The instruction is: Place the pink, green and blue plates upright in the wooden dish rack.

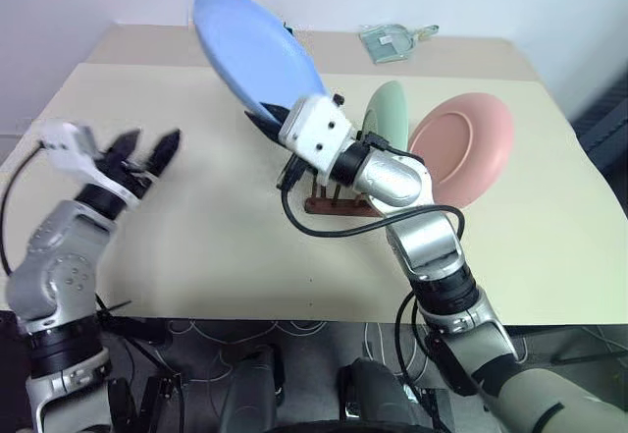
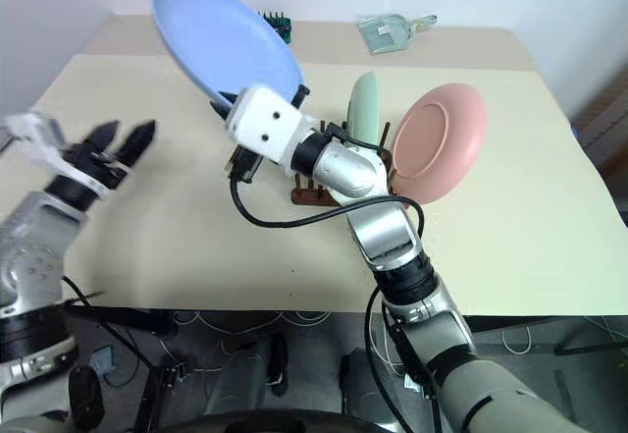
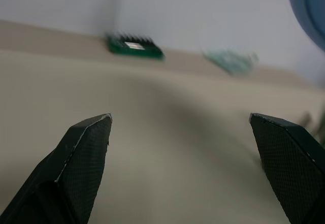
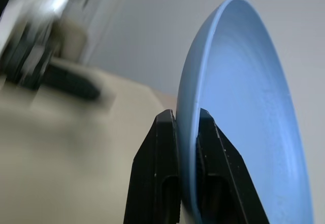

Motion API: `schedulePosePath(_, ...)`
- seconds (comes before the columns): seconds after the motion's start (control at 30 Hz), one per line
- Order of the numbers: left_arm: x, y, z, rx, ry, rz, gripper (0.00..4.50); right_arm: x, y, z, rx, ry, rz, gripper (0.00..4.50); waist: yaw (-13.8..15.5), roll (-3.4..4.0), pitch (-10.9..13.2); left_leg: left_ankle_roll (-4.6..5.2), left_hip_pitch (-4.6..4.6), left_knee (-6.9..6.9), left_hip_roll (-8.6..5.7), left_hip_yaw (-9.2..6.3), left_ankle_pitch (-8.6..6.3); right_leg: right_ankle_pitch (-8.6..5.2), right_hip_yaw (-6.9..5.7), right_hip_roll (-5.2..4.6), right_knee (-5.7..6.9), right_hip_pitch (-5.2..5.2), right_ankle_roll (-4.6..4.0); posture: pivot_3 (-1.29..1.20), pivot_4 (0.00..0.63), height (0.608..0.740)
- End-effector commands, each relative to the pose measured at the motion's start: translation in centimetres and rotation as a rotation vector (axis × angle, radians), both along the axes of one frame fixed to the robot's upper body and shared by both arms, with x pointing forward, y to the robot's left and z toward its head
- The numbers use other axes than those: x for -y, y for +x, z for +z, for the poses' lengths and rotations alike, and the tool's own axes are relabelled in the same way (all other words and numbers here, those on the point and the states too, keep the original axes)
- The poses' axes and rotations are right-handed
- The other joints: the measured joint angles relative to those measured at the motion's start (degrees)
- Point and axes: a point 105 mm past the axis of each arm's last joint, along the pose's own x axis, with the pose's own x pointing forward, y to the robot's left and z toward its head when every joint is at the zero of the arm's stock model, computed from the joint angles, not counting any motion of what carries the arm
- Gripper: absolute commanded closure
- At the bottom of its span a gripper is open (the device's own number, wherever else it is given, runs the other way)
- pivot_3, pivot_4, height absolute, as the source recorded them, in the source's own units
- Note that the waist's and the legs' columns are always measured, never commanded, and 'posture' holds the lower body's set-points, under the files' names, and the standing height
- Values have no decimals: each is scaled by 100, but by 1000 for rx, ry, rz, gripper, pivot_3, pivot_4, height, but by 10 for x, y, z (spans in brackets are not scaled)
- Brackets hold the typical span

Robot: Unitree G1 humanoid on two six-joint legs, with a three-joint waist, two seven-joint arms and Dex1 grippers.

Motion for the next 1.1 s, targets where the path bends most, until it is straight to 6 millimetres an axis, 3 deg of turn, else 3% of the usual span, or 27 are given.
schedulePosePath(0.03, 20, -5, 3, 59, 72, -75, 43, 9, -10, 18, -57, 138, 20, 4500, -3, 0, 0, -2, 0, -2, 0, 0, 1, 1, 0, 0, 0, -1, -1, 0, 150, 732)
schedulePosePath(0.17, 39, -6, -12, 43, 144, -145, 43, 15, -13, 17, -254, 316, 55, 4500, -8, 2, -1, -6, 1, -13, 1, 0, 4, 2, 4, -1, 0, -6, -5, 0, 150, 732)
schedulePosePath(0.37, 43, 0, -14, 47, 145, -165, 43, 26, -9, 16, -415, 487, 43, 4500, -9, 4, 0, -7, -1, -20, 1, 1, 6, 2, 5, -2, 0, -12, -6, 0, 150, 732)
schedulePosePath(0.7, 46, 3, -15, 51, 151, -177, 43, 39, -1, 7, -495, 542, -57, 4500, -13, 5, 0, -5, -2, -25, 1, 4, 6, 2, 5, -2, -1, -17, -6, 0, 150, 732)
schedulePosePath(1.1, 54, 4, -21, 61, 198, -203, 43, 41, 1, -7, -607, 550, -101, 4500, -12, 6, 0, -5, -3, -26, 0, 5, 6, 2, 5, -3, -2, -17, -6, 0, 150, 732)
